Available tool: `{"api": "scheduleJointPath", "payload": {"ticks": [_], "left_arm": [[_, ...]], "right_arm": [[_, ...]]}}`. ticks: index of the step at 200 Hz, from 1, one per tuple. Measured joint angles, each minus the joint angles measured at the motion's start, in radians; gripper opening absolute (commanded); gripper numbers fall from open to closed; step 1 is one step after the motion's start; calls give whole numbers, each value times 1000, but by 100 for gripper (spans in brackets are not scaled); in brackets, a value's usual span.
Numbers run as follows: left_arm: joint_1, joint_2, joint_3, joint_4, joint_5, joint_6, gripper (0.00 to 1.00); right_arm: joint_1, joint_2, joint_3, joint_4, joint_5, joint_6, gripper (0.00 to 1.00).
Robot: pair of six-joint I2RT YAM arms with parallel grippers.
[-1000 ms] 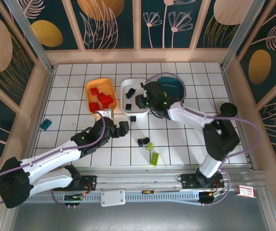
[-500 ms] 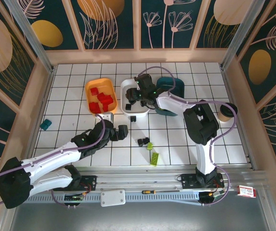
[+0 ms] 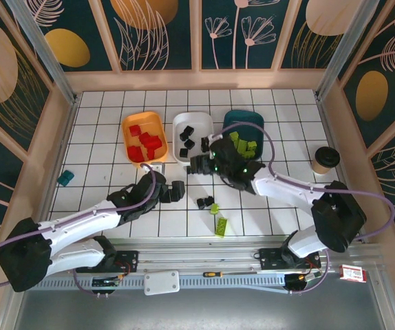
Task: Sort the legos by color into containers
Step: Pick up the lego from the bottom-center of the table.
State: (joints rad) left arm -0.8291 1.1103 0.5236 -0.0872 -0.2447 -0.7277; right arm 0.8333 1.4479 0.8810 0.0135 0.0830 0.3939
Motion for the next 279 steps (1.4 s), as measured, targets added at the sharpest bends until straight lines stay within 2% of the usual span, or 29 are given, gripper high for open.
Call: {"api": "scheduleJointPath", "payload": {"ticks": [22, 84, 114, 159, 177, 213, 250, 258, 279], "left_arm": [[0, -34, 0, 0, -2, 0, 98], [0, -42, -21, 2, 49, 1, 99], [0, -24, -30, 2, 65, 1, 98], [0, 1, -30, 9, 64, 1, 99], [0, 17, -30, 10, 64, 1, 98], [0, 51, -30, 27, 65, 1, 99], [0, 56, -30, 28, 64, 5, 99], [0, 56, -30, 28, 64, 7, 99], [0, 55, -30, 28, 61, 10, 99]], "right_arm": [[64, -7, -82, 13, 23, 33, 69], [136, -11, -183, -15, 77, 93, 70], [184, -117, -262, -98, 115, 146, 70], [309, -234, -276, -262, 171, 280, 76], [368, -231, -287, -304, 175, 349, 81], [465, -118, -287, -382, 190, 473, 81], [500, -72, -283, -440, 235, 556, 71], [500, -72, -284, -445, 240, 570, 65], [500, -85, -294, -463, 251, 592, 43]]}}
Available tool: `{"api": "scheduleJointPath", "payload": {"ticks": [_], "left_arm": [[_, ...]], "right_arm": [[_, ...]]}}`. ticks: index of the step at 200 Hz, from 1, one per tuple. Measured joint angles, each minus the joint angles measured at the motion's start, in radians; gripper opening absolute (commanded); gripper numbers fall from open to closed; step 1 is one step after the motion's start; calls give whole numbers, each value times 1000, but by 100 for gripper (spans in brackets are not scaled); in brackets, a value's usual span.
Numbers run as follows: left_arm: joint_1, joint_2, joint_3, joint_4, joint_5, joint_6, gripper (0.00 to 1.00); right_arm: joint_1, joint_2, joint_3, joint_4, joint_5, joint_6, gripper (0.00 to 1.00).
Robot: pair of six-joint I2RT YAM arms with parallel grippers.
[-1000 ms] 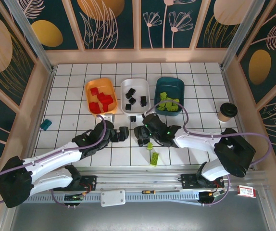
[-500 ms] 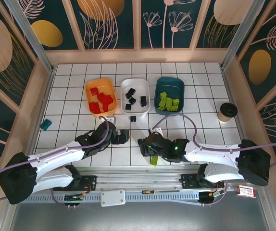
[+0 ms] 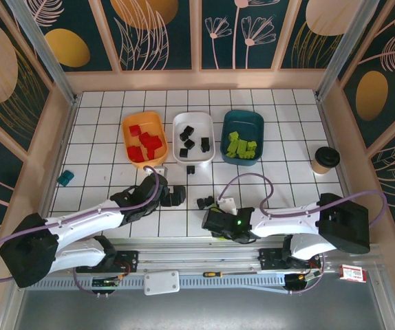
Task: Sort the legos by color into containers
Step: Pick up the lego from the bottom-center of the table, then place the lego in the container.
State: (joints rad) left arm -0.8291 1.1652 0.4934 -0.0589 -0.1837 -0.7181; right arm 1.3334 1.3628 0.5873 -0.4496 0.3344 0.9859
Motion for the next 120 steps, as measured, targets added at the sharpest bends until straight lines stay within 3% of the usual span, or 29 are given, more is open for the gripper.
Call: {"api": "scheduleJointPath", "payload": {"ticks": [24, 62, 90, 120], "left_arm": [[0, 0, 0, 0, 0, 3, 99], [0, 3, 0, 3, 0, 3, 99], [0, 3, 0, 3, 0, 3, 99], [0, 3, 0, 3, 0, 3, 99]], "right_arm": [[2, -29, -11, -26, -2, 5, 27], [-36, -109, -10, -42, 9, -17, 17], [-193, -193, 27, -30, 32, -130, 14], [-453, -223, 100, 100, 37, -311, 14]]}}
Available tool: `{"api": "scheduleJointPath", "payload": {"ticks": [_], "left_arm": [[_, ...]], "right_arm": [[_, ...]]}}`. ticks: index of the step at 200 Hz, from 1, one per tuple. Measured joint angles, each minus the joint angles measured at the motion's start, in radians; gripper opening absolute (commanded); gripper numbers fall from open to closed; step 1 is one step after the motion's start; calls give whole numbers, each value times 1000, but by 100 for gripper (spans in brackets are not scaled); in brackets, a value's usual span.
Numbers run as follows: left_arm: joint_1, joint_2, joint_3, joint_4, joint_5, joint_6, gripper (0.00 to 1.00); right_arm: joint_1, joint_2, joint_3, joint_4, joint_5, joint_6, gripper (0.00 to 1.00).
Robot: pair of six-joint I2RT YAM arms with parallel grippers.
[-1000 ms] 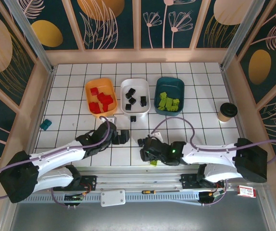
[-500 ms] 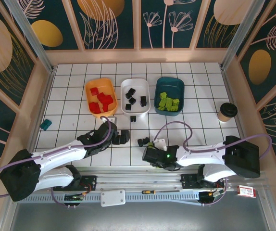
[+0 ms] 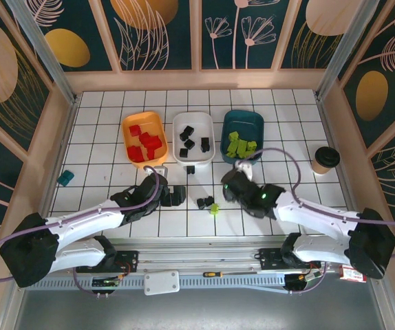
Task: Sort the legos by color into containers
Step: Place the lego in the container.
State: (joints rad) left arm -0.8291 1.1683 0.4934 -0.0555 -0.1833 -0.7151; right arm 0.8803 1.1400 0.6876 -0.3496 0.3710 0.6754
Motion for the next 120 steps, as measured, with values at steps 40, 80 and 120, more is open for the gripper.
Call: {"api": "scheduleJointPath", "payload": {"ticks": [40, 80, 120], "left_arm": [[0, 10, 5, 0, 3, 0, 99], [0, 20, 13, 0, 16, 0, 98], [0, 42, 26, 2, 38, 3, 98]], "right_arm": [[-300, 177, 146, 212, -34, -158, 15], [-420, 488, 360, 306, -84, -229, 40], [-455, 640, 506, 309, -115, -267, 77]]}}
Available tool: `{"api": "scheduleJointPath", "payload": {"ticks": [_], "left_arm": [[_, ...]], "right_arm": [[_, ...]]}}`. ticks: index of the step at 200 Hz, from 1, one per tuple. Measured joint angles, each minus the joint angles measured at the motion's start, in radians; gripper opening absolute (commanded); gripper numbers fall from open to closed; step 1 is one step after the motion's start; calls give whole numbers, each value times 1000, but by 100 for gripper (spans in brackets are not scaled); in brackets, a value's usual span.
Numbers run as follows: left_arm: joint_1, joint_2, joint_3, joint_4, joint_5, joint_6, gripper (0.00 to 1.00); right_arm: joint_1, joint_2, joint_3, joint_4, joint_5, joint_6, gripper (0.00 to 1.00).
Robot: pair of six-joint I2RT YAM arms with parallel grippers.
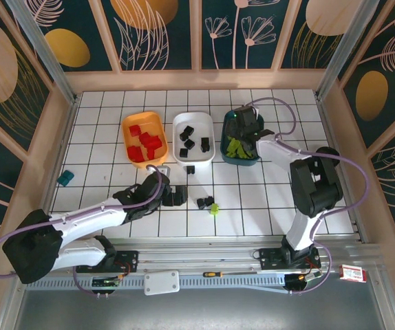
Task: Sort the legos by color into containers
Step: Place the lego in the container.
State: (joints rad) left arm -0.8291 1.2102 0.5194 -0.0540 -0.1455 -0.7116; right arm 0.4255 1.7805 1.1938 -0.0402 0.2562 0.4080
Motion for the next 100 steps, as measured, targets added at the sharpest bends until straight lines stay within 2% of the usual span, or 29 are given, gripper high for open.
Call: {"api": "scheduleJointPath", "payload": {"ticks": [36, 100], "left_arm": [[-8, 24, 24, 7, 29, 12, 98], [-112, 197, 143, 47, 38, 45, 90]], "right_arm": [[11, -42, -11, 12, -13, -10, 78], [114, -299, -241, 53, -12, 14, 78]]}}
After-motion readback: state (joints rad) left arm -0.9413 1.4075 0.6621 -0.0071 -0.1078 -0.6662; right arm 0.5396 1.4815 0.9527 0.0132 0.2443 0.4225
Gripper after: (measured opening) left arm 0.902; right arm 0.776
